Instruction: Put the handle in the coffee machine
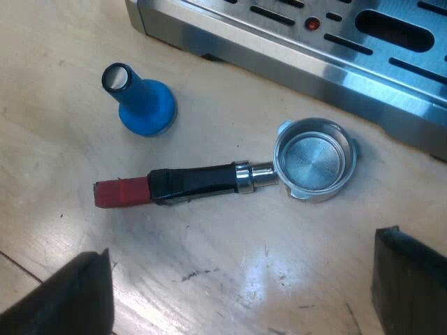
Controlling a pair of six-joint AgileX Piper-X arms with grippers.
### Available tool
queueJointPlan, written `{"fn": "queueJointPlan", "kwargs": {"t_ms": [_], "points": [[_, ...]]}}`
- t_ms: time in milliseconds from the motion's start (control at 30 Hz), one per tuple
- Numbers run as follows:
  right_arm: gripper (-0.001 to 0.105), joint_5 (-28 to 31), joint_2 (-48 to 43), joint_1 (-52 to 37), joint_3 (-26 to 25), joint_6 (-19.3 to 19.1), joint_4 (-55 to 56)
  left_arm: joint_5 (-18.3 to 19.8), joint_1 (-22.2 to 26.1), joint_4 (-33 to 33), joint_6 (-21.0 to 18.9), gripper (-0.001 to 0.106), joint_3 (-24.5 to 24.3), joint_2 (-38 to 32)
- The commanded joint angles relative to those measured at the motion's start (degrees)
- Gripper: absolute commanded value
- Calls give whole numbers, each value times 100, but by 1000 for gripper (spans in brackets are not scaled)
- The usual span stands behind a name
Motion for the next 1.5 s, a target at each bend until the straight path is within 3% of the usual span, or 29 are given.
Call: {"fn": "queueJointPlan", "kwargs": {"t_ms": [33, 367, 400, 700, 1033, 1333, 1500], "points": [[76, -9, 59, 21, -57, -101, 31, -2, -15, -144, 139, 85, 1, 137], [77, -10, 615, -30, -57, -348, -49, 32, -15, -402, 161, 85, 1, 198], [77, -59, 978, -312, -57, -366, -68, 68, -15, -399, 161, 85, 1, 198], [77, -753, 1699, -1050, -57, -1114, -453, 101, -15, -388, 161, 85, 1, 198], [77, -960, 2207, -1335, -57, -1487, -777, 133, -15, -388, 161, 85, 1, 198], [77, -1064, 2631, -1335, -57, -1519, -876, 133, -15, -388, 161, 85, 1, 198], [77, -1251, 2825, -1335, -57, -1782, -1154, 133, -15, -388, 161, 85, 1, 198]]}}
